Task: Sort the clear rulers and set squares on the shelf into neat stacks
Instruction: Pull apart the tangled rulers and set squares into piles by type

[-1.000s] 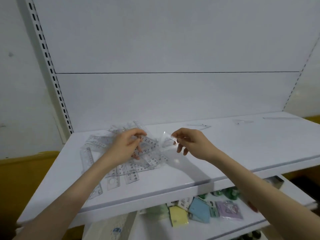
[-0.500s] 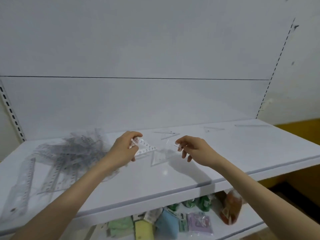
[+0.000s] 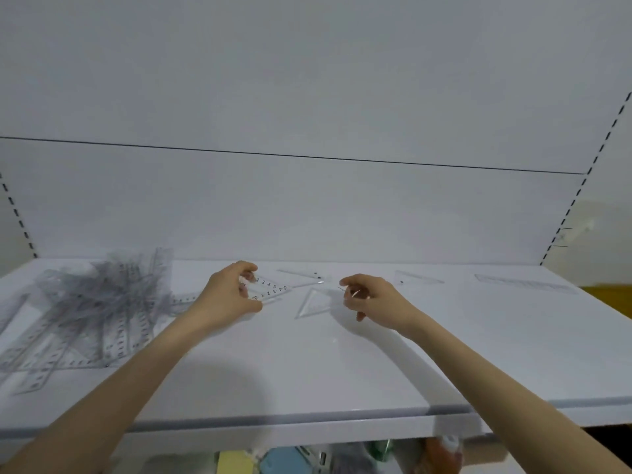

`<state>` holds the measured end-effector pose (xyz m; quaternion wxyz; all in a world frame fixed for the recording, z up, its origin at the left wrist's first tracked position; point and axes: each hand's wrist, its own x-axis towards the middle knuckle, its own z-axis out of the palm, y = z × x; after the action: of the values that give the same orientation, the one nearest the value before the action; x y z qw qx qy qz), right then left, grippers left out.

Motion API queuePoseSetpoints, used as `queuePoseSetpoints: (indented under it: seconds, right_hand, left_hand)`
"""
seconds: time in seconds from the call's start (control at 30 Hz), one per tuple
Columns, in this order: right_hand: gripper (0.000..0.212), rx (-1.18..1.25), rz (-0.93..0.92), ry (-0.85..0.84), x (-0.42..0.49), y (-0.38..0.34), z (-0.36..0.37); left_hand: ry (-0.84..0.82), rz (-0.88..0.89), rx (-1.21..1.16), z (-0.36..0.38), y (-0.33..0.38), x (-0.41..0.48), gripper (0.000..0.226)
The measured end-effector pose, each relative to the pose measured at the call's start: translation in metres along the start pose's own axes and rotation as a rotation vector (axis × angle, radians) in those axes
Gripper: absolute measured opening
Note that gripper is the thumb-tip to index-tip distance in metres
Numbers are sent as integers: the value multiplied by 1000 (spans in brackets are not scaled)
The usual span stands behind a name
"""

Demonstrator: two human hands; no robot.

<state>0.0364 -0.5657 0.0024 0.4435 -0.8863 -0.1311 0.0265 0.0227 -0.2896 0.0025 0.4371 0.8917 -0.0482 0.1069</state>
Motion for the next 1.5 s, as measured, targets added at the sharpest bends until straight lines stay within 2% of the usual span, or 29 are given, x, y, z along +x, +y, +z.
queuePoseSetpoints:
  seconds: [0.17, 0.27, 0.4, 0.53, 0.67, 0.83, 0.87, 0.93, 1.0, 1.07, 1.1, 1.2, 1.3, 1.5]
  right_hand:
    - [47, -115, -65, -23, 27, 11, 6]
    - [47, -197, -91, 37, 46, 11, 13]
    - [44, -164, -35, 81, 79, 7, 24]
    - [37, -210, -3, 84, 103, 12, 33]
    - [40, -266, 2, 75, 107, 18, 36]
    - [43, -348, -36, 50, 106, 21, 31]
    - [44, -283, -57, 57, 104, 20, 29]
    - [49, 33, -47, 28, 96, 11, 22]
    - [40, 302, -28, -71, 90, 2, 18]
    - [18, 335, -61, -168, 83, -8, 22]
    - [14, 321, -96, -183, 80, -10, 24]
    - [16, 317, -108, -120, 79, -8, 29]
    - [16, 203, -45, 16, 87, 5, 24]
    - [15, -240, 58, 191, 108, 24, 25]
  left_hand:
    - [-11, -19, 32, -4, -4, 10, 59]
    - [-2, -19, 34, -6, -8, 18, 59]
    - [19, -36, 0, -5, -13, 28, 60]
    - [2, -33, -5, -1, -13, 41, 63]
    - [-67, -20, -6, 17, -5, 54, 65]
    - [-114, 5, -6, 45, 2, 63, 55]
    - [-113, 10, 4, 48, 3, 63, 53]
    - [-108, 24, 28, 50, 4, 61, 52]
    - [-92, 34, 46, 49, 6, 59, 51]
    - [-81, 42, 45, 46, 8, 55, 50]
    - [-84, 47, 41, 44, 8, 52, 50]
    - [-91, 70, 70, 28, 1, 40, 50]
    - [-37, 74, 180, -1, -18, 26, 42]
    - [81, -16, 293, -54, -48, -4, 21]
